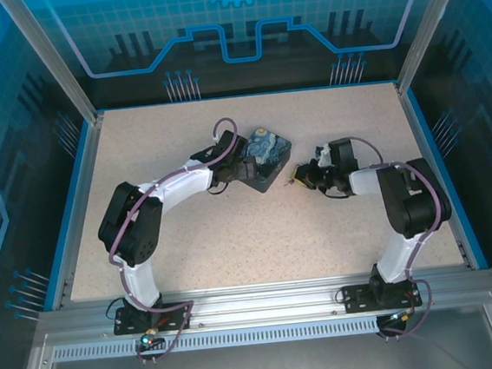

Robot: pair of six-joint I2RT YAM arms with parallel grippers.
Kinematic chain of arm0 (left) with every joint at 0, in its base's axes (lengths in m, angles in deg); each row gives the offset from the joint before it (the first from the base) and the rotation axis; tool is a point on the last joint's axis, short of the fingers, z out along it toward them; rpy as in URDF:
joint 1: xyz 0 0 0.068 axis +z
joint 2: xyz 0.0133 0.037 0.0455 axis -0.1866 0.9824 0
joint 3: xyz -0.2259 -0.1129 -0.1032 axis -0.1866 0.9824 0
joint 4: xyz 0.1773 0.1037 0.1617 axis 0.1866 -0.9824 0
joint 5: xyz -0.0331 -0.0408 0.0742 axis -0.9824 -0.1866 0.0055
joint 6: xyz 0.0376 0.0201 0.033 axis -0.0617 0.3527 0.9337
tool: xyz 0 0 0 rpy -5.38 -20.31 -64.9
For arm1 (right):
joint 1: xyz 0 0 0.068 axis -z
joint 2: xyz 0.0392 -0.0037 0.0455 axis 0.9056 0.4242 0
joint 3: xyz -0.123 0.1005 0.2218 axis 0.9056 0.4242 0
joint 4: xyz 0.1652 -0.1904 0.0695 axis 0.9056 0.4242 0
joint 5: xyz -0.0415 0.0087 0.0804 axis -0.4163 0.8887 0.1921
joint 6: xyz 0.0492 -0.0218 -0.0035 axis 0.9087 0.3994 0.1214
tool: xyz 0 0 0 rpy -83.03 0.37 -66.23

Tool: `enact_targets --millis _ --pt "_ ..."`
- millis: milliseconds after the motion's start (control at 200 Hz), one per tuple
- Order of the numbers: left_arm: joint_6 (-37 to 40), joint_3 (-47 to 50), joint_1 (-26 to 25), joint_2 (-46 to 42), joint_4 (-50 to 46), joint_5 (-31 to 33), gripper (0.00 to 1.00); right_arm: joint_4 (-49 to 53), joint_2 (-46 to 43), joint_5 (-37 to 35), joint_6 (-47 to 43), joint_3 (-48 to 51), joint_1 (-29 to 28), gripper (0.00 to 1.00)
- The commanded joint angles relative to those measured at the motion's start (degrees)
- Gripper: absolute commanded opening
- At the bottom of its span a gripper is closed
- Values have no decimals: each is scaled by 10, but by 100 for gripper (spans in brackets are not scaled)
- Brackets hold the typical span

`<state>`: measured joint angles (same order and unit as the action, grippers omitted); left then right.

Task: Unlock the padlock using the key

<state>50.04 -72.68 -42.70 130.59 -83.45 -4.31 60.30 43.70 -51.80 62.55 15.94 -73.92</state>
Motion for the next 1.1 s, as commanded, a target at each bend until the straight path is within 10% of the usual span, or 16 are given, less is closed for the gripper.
enact_targets --millis 0,205,575,860,1096 --pt "19 -16 -7 -23 -60 -29 99 76 -37 7 -33 21 4 0" --pt "18 -33 -7 -86 -76 -33 99 133 -85 -13 -57 50 8 19" --pt "13 12 30 -267 -97 -10 99 295 -258 -82 -91 58 36 99" --pt "64 136 81 -409 -30 95 99 459 -376 -276 -164 -66 37 100" --pt "158 309 138 -482 166 144 99 362 -348 -505 -211 -87 35 100"
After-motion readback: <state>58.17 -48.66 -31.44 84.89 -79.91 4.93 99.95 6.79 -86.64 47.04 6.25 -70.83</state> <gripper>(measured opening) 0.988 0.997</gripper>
